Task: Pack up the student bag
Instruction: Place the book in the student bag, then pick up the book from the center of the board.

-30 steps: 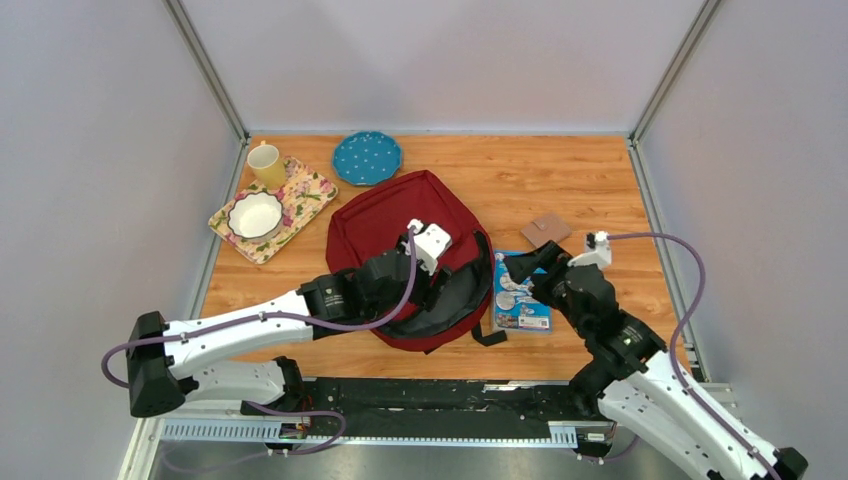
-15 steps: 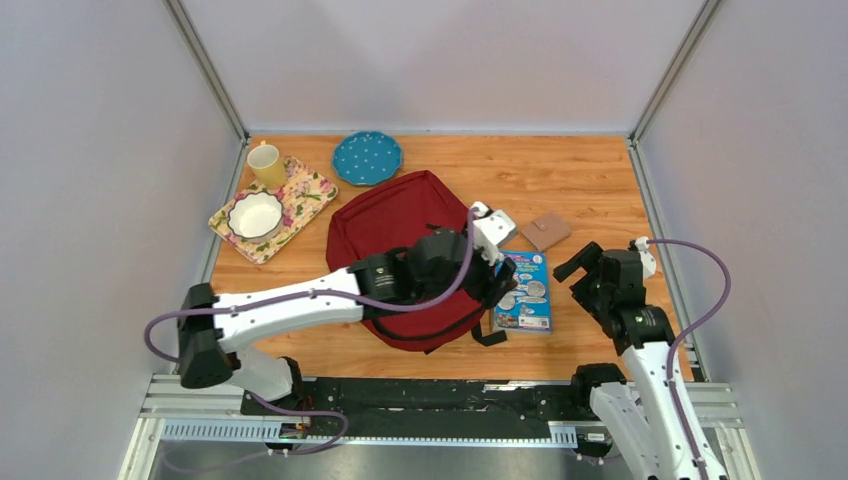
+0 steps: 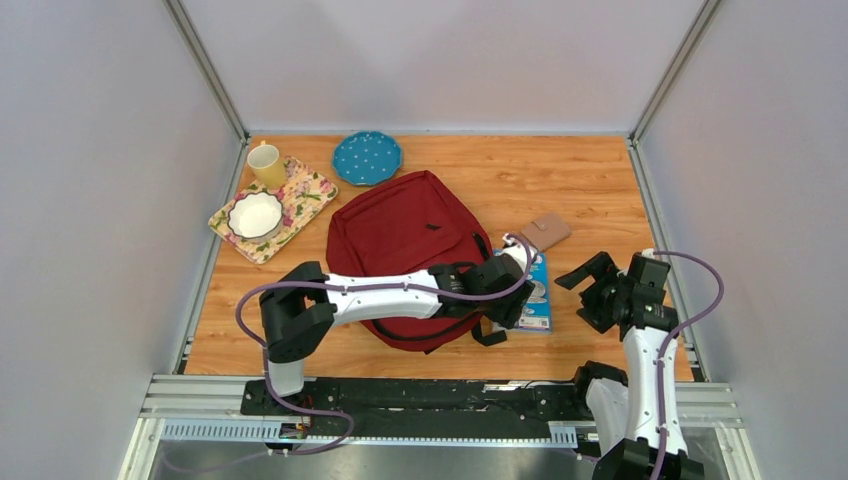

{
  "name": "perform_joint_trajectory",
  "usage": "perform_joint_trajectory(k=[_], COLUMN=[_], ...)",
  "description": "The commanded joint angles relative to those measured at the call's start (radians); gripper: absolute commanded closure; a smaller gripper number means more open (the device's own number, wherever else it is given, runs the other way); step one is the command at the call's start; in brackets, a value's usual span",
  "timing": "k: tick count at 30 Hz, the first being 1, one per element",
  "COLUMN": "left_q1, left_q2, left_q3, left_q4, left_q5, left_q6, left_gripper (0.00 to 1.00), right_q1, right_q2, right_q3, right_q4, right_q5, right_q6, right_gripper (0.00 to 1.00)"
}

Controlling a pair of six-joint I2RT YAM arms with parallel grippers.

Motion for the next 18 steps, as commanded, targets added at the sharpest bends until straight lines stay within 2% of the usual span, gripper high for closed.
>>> perform_joint_trajectory(k=[1, 7, 11, 15, 18], left_q1=[0.004, 0.039, 0.076, 0.088, 0.091], left_q2=[0.038, 0.081, 0.104, 0.124, 0.159], left_q3=[0.063, 0.043, 0.015, -0.016, 0.006], left_q4=[-0.063, -0.085, -0.066, 0.018, 0.043], left_q5=[-0.118, -0.133, -0.070, 0.020, 0.084], left_q6=[-0.104, -0.168, -0.208, -0.199, -0.201], left_gripper=[0.33, 0.32, 0.32, 0.32, 0.33], right_q1=[-0.006, -0.006, -0.006, -0.006, -0.006], right_q2=[-0.035, -0.041, -0.034, -0.024, -0.004], right_q3=[0.002, 0.000, -0.032, -0.066, -0.079], right_q4=[0.028, 0.055, 0.080, 0.118, 0.132], right_q5=[-0.094, -0.133, -0.148, -0.168, -0.167], right_q6=[-0.024, -0.034, -0.023, -0.014, -0.015], right_gripper=[0.09, 0.10, 0.11, 0.12, 0.13])
